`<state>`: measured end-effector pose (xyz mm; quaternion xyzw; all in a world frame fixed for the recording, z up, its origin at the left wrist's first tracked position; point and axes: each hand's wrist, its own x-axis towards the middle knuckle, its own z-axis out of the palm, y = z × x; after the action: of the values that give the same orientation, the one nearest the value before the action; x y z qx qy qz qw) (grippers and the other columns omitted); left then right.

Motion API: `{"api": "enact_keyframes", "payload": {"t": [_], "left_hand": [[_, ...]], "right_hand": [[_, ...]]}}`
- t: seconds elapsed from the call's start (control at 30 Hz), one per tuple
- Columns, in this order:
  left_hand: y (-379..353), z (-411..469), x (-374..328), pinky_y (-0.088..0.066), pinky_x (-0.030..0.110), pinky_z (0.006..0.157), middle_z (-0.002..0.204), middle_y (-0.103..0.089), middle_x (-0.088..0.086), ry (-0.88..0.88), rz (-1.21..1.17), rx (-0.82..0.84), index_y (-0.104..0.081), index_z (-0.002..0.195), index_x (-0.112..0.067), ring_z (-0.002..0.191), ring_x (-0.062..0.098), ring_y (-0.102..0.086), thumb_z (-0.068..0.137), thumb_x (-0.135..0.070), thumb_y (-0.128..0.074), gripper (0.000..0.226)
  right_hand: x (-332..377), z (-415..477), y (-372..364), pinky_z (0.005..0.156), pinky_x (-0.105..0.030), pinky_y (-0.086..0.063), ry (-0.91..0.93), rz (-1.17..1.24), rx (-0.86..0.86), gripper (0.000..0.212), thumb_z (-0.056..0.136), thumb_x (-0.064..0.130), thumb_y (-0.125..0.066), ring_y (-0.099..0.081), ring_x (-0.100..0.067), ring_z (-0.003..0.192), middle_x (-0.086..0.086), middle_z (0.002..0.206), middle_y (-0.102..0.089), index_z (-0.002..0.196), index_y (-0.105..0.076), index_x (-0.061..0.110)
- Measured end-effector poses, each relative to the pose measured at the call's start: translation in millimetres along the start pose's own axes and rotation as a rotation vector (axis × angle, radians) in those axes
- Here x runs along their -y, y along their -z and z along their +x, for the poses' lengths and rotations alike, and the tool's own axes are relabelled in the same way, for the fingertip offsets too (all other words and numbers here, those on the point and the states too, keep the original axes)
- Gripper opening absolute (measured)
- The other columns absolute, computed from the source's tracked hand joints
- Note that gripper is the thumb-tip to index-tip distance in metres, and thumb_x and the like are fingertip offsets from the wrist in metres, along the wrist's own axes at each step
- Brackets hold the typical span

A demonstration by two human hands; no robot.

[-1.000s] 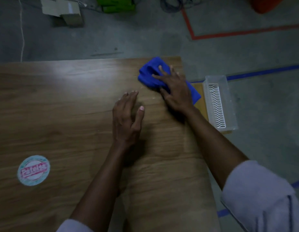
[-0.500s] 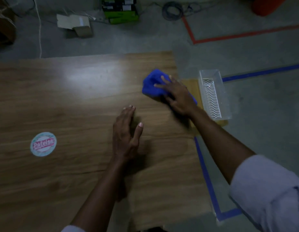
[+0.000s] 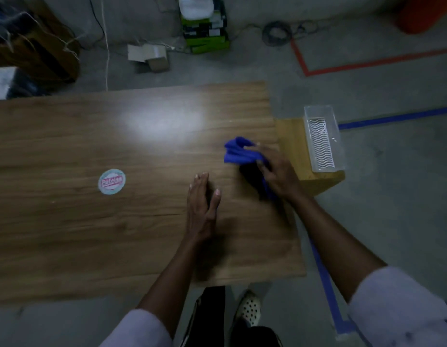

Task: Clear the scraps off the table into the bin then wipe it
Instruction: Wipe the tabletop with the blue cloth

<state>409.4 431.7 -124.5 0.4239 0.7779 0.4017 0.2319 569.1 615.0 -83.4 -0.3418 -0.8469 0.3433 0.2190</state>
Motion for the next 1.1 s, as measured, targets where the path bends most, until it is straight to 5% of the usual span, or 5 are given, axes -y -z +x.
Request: {"api": "enact_keyframes", "payload": {"t": [0.3, 0.5, 0.77, 0.97, 1.1], "left_hand": [[-4, -32, 18, -0.009, 0.041, 0.128, 0.164, -0.032, 0.009, -0.126, 0.185, -0.017, -0.035, 0.156, -0.006, 0.156, 0.021, -0.019, 0.103, -0.055, -0.036, 0.072], [5, -65, 15, -0.014, 0.042, 0.127, 0.162, -0.035, 0.006, -0.111, 0.099, -0.015, -0.038, 0.155, -0.005, 0.155, 0.017, -0.023, 0.103, -0.066, -0.028, 0.080], [2, -88, 31, -0.018, 0.039, 0.127, 0.159, -0.042, 0.007, -0.164, 0.076, -0.090, -0.041, 0.153, -0.004, 0.153, 0.018, -0.028, 0.104, -0.054, -0.038, 0.070], [16, -122, 9, -0.024, 0.050, 0.124, 0.155, -0.045, 0.007, 0.019, -0.104, -0.085, -0.048, 0.148, -0.003, 0.150, 0.018, -0.032, 0.098, -0.048, -0.046, 0.067], [18, -135, 0, -0.032, 0.050, 0.121, 0.150, -0.054, 0.010, 0.197, -0.389, -0.130, -0.057, 0.142, -0.011, 0.144, 0.021, -0.044, 0.093, -0.057, -0.052, 0.067]], "right_hand": [[-5, -74, -58, 0.125, -0.051, -0.007, 0.099, -0.433, 0.172, 0.054, 0.095, 0.030, -0.050, -0.008, -0.025, 0.156, 0.013, 0.166, -0.020, 0.148, -0.044, 0.038], [37, -114, -26, 0.104, -0.035, -0.041, -0.084, -0.001, 0.208, 0.043, 0.089, 0.014, -0.055, -0.056, -0.024, 0.124, -0.003, 0.136, -0.064, 0.131, -0.064, 0.021], [2, -100, -65, 0.125, -0.048, -0.007, 0.018, -0.289, 0.140, 0.049, 0.087, 0.023, -0.049, -0.019, -0.023, 0.154, 0.011, 0.160, -0.037, 0.135, -0.059, 0.033], [49, -196, -63, 0.124, -0.043, -0.015, 0.039, -0.089, 0.272, 0.063, 0.065, 0.000, -0.049, -0.030, -0.021, 0.149, 0.015, 0.148, -0.049, 0.122, -0.068, 0.021], [83, -217, -52, 0.105, -0.029, -0.040, -0.306, 0.330, 0.124, 0.050, 0.084, -0.011, -0.054, -0.060, -0.025, 0.123, 0.006, 0.122, -0.067, 0.113, -0.068, 0.029]]}}
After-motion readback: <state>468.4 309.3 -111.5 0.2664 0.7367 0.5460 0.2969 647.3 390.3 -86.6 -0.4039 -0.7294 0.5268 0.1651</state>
